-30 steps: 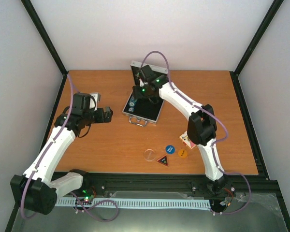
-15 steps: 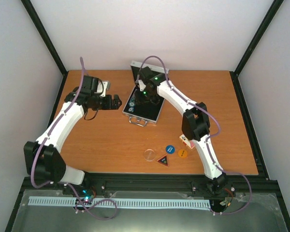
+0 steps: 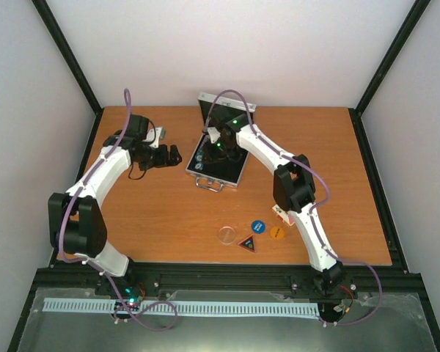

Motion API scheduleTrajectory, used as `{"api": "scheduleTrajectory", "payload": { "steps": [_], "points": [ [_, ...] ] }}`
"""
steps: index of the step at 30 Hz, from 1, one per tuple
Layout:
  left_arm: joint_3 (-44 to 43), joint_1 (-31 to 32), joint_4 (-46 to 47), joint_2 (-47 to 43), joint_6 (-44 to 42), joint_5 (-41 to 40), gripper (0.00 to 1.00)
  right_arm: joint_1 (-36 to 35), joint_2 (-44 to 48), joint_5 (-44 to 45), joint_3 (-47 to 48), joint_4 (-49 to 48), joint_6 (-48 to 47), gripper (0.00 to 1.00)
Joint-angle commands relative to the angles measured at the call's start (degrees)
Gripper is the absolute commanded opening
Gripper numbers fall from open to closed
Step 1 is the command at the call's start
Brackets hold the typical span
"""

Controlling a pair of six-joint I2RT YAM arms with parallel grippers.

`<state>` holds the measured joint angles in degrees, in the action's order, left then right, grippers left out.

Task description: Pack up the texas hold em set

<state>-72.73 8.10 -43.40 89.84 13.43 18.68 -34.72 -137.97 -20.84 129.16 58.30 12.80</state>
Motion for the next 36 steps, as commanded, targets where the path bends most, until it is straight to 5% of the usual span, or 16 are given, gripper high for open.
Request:
{"api": "scheduleTrajectory", "payload": {
  "steps": [1,36],
  "points": [
    [0.45,-0.28,0.33,0.59,-1.1,1.19,1.0,-0.85,-1.92,-5.82,1.37,-0.39,0.9,0.46],
    [4.16,-0.29,1.09,-6.03,-0.79,-3.32,1.0,-3.17,-8.72,-6.41,5.59,-5.65,4.35,0.45]
  ]
}}
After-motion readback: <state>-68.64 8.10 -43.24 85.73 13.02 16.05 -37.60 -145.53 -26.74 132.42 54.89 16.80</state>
